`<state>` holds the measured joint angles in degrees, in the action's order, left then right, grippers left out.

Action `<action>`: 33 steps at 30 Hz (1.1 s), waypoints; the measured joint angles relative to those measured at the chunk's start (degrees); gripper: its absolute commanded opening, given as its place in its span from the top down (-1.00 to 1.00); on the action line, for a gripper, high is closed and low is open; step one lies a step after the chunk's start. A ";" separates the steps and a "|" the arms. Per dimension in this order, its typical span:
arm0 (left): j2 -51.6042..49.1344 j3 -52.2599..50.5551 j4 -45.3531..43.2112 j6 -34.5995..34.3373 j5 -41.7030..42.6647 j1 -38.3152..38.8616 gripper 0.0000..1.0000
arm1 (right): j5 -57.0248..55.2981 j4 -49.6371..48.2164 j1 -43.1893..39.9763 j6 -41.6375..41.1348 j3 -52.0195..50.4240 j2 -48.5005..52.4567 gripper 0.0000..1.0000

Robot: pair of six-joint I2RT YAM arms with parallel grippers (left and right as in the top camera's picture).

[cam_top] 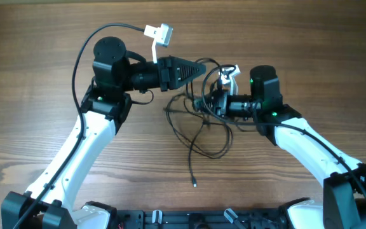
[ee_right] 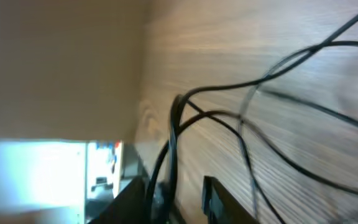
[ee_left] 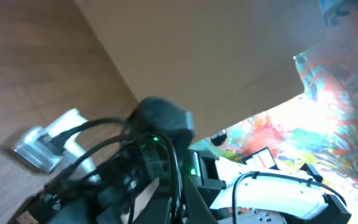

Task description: Untangle cables

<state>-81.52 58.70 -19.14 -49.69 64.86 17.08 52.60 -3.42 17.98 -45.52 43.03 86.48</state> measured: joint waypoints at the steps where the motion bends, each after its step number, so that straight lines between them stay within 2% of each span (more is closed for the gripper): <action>1: 0.00 0.00 -0.70 -0.44 0.02 -0.39 0.92 | -2.54 4.02 0.00 0.09 0.07 0.00 0.36; 3: 0.00 0.00 -1.14 -1.07 0.26 -1.90 0.92 | -9.27 12.61 0.00 0.09 -0.13 0.00 0.36; 6: 0.11 0.00 -1.29 -1.51 0.81 -4.26 0.92 | -15.52 17.29 0.00 0.11 -0.37 0.00 0.38; 9: 0.15 0.00 -0.31 -1.70 1.31 -7.54 0.92 | -19.87 17.86 0.00 0.17 -0.37 0.00 0.52; 12: 0.20 0.00 1.33 -1.68 1.49 -11.13 0.92 | -23.12 19.52 0.00 -0.37 -0.37 0.00 0.53; 16: 0.22 0.02 4.81 -0.76 1.75 -16.65 0.92 | -27.10 23.06 0.00 -1.62 -0.39 0.00 0.49; 20: 0.26 0.02 9.09 1.70 1.66 -21.94 0.91 | -29.18 23.76 0.00 -2.25 -0.42 0.00 0.25; 22: 0.37 0.13 13.14 4.15 0.79 -23.98 0.72 | -29.05 22.29 0.00 -1.25 -0.46 0.00 0.10; 26: 0.66 0.33 26.88 11.61 -6.08 -24.83 0.48 | -26.71 19.98 0.00 4.02 -0.46 0.00 0.04; 28: 0.70 0.39 34.38 14.91 -11.96 -24.74 0.38 | -25.16 19.91 0.00 7.61 -0.46 0.00 0.03; 30: 0.72 0.37 42.49 17.18 -21.40 -24.72 0.05 | -21.94 19.91 0.00 13.84 -0.46 0.00 -0.01; 33: 0.74 0.33 49.79 19.08 -30.49 -24.72 -0.11 | -18.95 22.56 0.00 21.94 -0.35 0.00 -0.14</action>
<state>-80.77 59.02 30.65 -30.61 34.37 -7.64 33.65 19.14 17.98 -23.57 42.68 86.48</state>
